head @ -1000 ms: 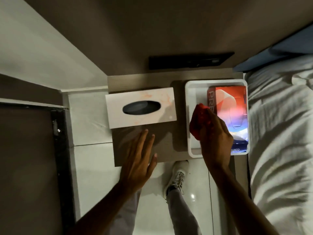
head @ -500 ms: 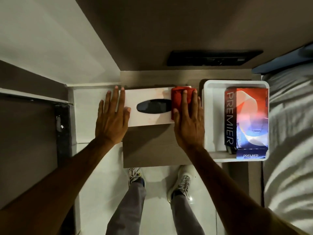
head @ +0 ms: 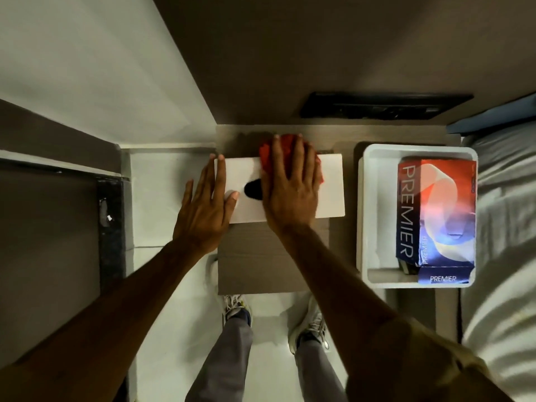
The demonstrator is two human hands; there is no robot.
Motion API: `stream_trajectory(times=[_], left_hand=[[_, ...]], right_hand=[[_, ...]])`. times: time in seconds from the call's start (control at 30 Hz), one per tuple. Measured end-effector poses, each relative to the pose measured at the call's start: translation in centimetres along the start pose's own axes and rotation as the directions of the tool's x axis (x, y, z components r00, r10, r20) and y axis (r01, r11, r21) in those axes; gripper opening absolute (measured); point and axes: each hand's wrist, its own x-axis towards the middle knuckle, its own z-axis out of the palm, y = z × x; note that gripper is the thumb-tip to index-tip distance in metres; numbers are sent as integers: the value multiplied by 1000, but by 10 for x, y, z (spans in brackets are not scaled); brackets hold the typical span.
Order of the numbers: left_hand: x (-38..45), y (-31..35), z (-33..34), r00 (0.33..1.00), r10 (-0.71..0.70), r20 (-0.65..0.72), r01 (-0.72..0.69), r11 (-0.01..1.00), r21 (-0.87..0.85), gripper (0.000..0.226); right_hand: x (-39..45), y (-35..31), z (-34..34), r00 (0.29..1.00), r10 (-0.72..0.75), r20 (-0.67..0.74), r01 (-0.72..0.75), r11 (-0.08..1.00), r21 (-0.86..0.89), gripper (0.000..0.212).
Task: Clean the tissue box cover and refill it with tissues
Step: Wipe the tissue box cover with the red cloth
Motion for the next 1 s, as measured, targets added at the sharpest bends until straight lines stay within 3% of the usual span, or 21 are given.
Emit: stream_trajectory(times=[0.1, 0.17, 0.3, 0.37, 0.47, 0.57, 0.67, 0.8, 0.83, 0.9, 1.0], left_hand=[[-1, 1, -5, 1000, -7, 21, 7, 1000, 2, 69], [1, 2, -7, 999, -16, 38, 16, 1000, -11, 69], [1, 3, -9, 997, -33, 67, 35, 999, -31, 69], [-1, 3, -7, 997, -31, 72, 35, 998, -44, 70], [0, 3, -6, 996, -44, 82, 46, 999, -27, 72], [0, 3, -6, 996, -49, 77, 50, 999, -16, 71], [0, 2, -5, 996, -46, 73, 48, 998, -30, 69], [-1, 0, -4, 998, -29, 64, 32, 999, -42, 68], [-2, 1, -4, 998, -28, 63, 32, 998, -52, 69], [-2, 2, -3, 998, -32, 58, 35, 998, -57, 70], [-2, -1, -2, 999, -28, 35, 28, 1000, -7, 71]], right_hand=[[-5, 9, -5, 965, -240, 109, 248, 967, -59, 85], [-3, 34, -15, 958, -255, 132, 265, 961, -72, 78], [10, 34, -19, 996, 85, 28, -86, 996, 14, 63], [11, 3, -10, 988, 155, 9, -155, 988, 24, 64], [1, -27, 3, 996, -78, 53, 79, 997, -24, 71], [2, 0, -2, 944, -297, 145, 310, 948, -77, 73], [4, 37, -15, 985, -143, 100, 148, 988, -46, 70], [4, -2, -3, 986, 164, -34, -162, 986, 45, 69], [3, -15, 1, 990, 138, -21, -137, 990, 40, 69], [-1, -24, 7, 997, -52, 48, 54, 998, -33, 75], [3, 3, -3, 953, -270, 140, 282, 957, -73, 87]])
